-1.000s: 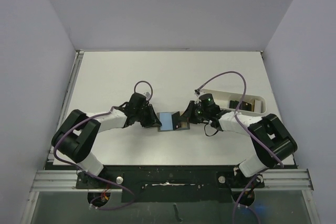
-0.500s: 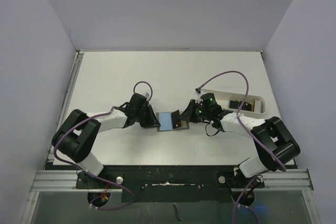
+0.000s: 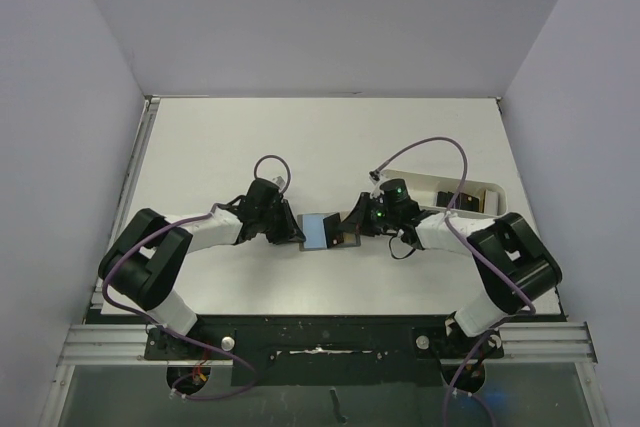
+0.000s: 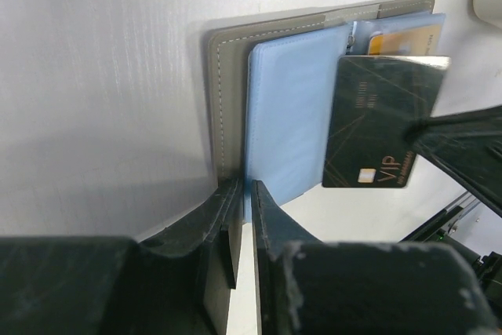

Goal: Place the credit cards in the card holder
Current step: Insert the credit card into the card holder.

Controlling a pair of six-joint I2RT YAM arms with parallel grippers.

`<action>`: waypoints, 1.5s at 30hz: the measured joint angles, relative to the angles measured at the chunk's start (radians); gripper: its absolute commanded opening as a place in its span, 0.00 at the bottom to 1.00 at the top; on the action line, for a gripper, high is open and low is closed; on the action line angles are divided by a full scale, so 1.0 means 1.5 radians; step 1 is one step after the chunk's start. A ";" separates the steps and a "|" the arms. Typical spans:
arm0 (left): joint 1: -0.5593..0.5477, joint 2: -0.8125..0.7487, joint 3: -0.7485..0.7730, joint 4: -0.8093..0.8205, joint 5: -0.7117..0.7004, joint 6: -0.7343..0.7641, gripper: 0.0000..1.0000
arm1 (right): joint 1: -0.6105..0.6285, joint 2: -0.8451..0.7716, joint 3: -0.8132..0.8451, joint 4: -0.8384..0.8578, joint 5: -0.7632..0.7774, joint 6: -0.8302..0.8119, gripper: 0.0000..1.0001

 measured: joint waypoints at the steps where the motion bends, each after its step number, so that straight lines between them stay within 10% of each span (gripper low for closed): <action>1: 0.000 0.000 0.000 0.000 0.000 0.000 0.10 | -0.002 0.012 0.000 0.003 -0.001 0.000 0.00; 45: -0.007 -0.008 -0.015 0.021 -0.010 -0.010 0.11 | -0.012 0.099 0.019 0.074 -0.051 -0.022 0.00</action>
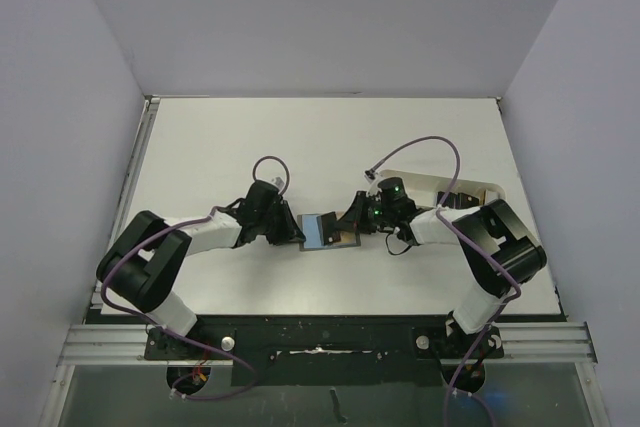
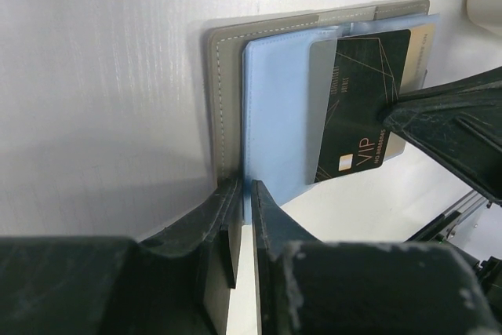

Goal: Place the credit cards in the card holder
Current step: Insert the credit card into the card holder.

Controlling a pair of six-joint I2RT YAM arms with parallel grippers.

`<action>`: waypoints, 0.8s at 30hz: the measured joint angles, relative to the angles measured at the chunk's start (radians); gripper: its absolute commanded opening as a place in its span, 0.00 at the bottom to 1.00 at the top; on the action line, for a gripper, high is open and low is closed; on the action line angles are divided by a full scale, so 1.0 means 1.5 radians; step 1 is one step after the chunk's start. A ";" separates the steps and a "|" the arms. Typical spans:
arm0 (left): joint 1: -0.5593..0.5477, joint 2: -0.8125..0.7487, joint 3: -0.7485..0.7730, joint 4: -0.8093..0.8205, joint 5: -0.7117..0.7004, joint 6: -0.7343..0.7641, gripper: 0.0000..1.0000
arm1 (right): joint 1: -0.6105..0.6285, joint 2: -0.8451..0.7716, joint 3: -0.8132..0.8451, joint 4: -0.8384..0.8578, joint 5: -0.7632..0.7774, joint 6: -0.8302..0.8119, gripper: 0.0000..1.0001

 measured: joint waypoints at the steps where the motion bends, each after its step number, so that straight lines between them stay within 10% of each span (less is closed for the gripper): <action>1: -0.001 -0.002 -0.003 0.004 -0.001 -0.003 0.11 | 0.001 0.000 -0.004 0.006 0.000 0.006 0.02; 9: -0.004 -0.007 -0.027 0.046 0.000 -0.027 0.11 | 0.019 0.000 -0.006 0.008 0.019 0.027 0.21; 24: -0.012 -0.007 -0.034 0.062 0.004 -0.037 0.11 | 0.074 -0.023 0.059 -0.132 0.131 -0.022 0.27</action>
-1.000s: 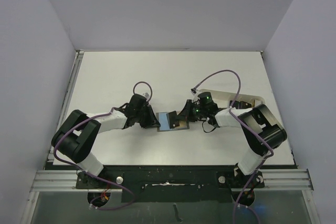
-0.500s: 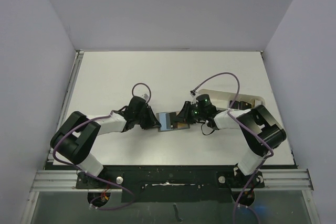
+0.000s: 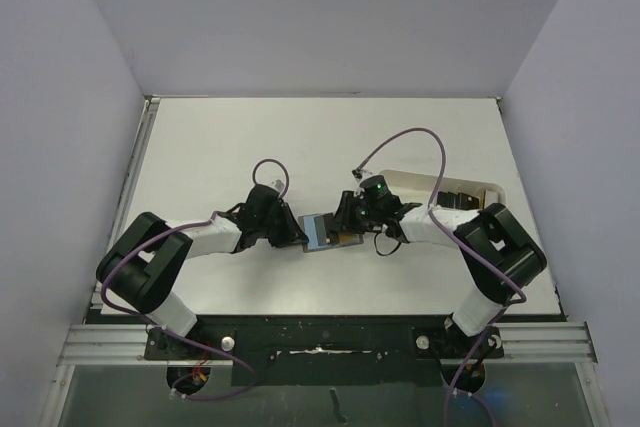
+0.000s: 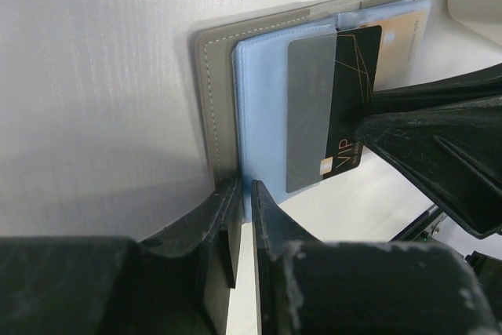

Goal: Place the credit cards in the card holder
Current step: Insert the credit card into the card holder.

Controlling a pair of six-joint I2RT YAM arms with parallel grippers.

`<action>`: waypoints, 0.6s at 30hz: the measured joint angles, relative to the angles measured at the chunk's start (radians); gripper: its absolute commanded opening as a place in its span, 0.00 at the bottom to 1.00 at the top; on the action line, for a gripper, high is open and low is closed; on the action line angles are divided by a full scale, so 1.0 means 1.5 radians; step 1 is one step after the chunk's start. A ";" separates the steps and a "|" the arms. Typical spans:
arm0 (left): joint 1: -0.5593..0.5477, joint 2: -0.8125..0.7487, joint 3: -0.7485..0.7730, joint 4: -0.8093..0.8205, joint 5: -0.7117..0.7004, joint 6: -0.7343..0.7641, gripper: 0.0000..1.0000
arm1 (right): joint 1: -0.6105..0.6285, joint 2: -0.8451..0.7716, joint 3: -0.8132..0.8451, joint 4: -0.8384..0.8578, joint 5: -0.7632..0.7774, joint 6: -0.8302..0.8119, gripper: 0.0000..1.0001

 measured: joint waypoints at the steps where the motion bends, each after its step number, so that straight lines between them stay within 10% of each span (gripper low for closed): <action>1: 0.000 0.000 0.000 0.001 0.001 0.000 0.11 | 0.003 0.002 0.006 -0.004 0.003 -0.006 0.27; 18: 0.010 -0.046 -0.012 -0.030 0.027 -0.010 0.33 | 0.028 0.014 0.028 -0.039 0.023 -0.037 0.40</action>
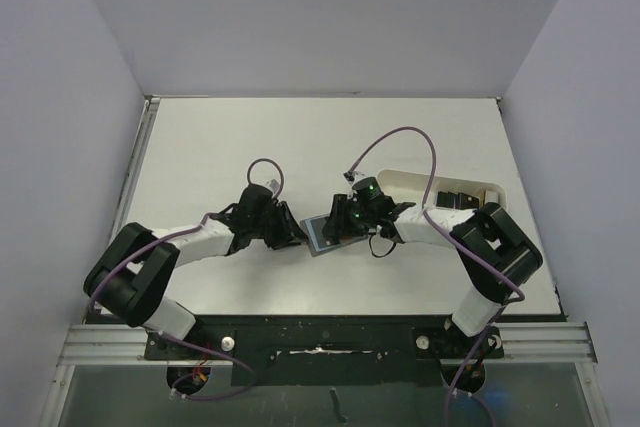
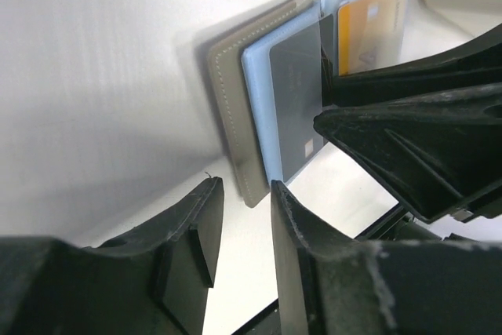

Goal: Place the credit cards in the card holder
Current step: Insert the credit card into the card holder.

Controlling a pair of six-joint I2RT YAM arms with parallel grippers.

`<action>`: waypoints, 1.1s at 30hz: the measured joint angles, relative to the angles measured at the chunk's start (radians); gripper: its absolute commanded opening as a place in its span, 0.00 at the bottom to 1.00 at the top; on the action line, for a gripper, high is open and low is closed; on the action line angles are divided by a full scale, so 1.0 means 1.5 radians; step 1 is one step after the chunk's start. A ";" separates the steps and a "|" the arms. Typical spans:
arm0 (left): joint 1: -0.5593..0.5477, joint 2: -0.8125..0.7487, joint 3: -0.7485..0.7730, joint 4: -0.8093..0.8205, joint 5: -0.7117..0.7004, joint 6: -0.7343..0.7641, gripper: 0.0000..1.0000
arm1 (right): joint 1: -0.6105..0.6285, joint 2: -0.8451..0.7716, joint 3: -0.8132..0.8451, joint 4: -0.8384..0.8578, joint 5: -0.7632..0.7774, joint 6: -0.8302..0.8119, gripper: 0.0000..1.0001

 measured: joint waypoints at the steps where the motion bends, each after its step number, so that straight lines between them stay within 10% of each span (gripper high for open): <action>1: 0.006 -0.010 -0.002 -0.004 -0.001 0.000 0.35 | 0.000 -0.001 0.000 -0.002 0.002 -0.003 0.40; 15: 0.041 0.006 -0.050 0.079 0.042 -0.018 0.40 | 0.008 0.010 0.001 0.019 -0.021 -0.011 0.19; 33: 0.042 0.045 -0.081 0.198 0.090 -0.063 0.33 | 0.020 0.003 0.001 0.013 -0.030 -0.015 0.47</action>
